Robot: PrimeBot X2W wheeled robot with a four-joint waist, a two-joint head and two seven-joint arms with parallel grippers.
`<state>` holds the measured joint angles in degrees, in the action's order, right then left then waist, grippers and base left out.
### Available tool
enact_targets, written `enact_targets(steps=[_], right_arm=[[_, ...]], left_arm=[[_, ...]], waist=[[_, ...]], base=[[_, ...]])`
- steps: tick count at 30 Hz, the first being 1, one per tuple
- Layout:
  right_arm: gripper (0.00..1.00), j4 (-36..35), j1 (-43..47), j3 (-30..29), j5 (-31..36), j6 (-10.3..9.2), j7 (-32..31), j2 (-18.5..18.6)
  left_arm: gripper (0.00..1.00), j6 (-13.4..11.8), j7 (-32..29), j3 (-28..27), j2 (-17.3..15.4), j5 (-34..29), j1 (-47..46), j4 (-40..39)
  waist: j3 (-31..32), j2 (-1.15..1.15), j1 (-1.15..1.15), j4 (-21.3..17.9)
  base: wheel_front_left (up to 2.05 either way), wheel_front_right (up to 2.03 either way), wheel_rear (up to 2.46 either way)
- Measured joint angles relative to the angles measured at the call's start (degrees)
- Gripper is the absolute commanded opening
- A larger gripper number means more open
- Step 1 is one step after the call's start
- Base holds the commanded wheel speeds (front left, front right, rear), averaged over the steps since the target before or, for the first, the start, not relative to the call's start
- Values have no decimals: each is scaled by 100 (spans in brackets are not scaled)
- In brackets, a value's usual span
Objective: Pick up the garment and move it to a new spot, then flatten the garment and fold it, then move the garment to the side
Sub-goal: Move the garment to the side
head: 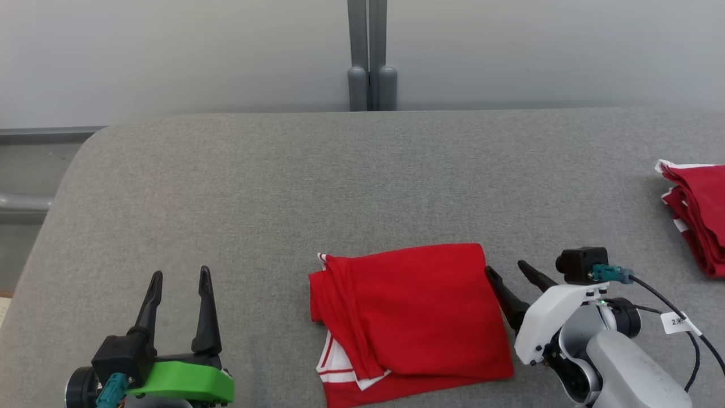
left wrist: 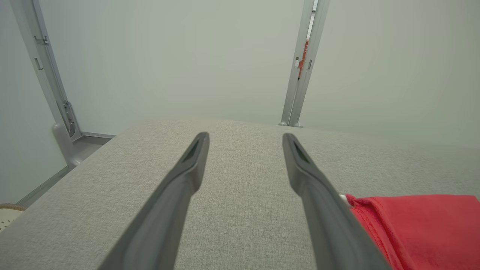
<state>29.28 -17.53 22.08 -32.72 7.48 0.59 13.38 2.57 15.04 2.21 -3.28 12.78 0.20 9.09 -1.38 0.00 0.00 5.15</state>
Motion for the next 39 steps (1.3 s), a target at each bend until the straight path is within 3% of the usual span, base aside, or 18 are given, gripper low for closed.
enact_targets(steps=[5,12,13,14,16,17,27,39], right_arm=[[100,509,-51,190,-448,0,-564,18],[100,738,-97,344,-875,0,-498,46],[92,745,-114,365,-936,0,-441,48],[72,773,-143,413,-980,0,-392,67],[16,825,-166,482,-1017,1,-260,136],[0,858,-173,506,-1066,0,-179,166],[0,787,-509,798,-1302,1,367,481],[0,311,-797,918,-1368,1,404,1023]], left_arm=[[100,21,1,15,9,0,-26,21],[100,42,1,10,13,0,-30,43],[100,44,1,11,14,0,-34,46],[100,45,1,12,15,1,-45,52],[100,45,0,18,16,0,-74,60],[100,45,1,21,19,0,-81,63],[100,151,0,224,30,54,-108,-9],[100,156,1,723,36,97,-315,-8]], waist=[[-52,0,0,281],[-138,0,0,577],[-151,0,0,595],[-165,0,0,614],[-183,0,0,636],[-186,0,0,641],[-130,0,0,338],[-30,0,0,-655]], base=[[0,0,0],[0,0,0],[0,0,0],[0,0,0],[0,0,0],[0,0,0],[0,0,0],[0,0,0]])
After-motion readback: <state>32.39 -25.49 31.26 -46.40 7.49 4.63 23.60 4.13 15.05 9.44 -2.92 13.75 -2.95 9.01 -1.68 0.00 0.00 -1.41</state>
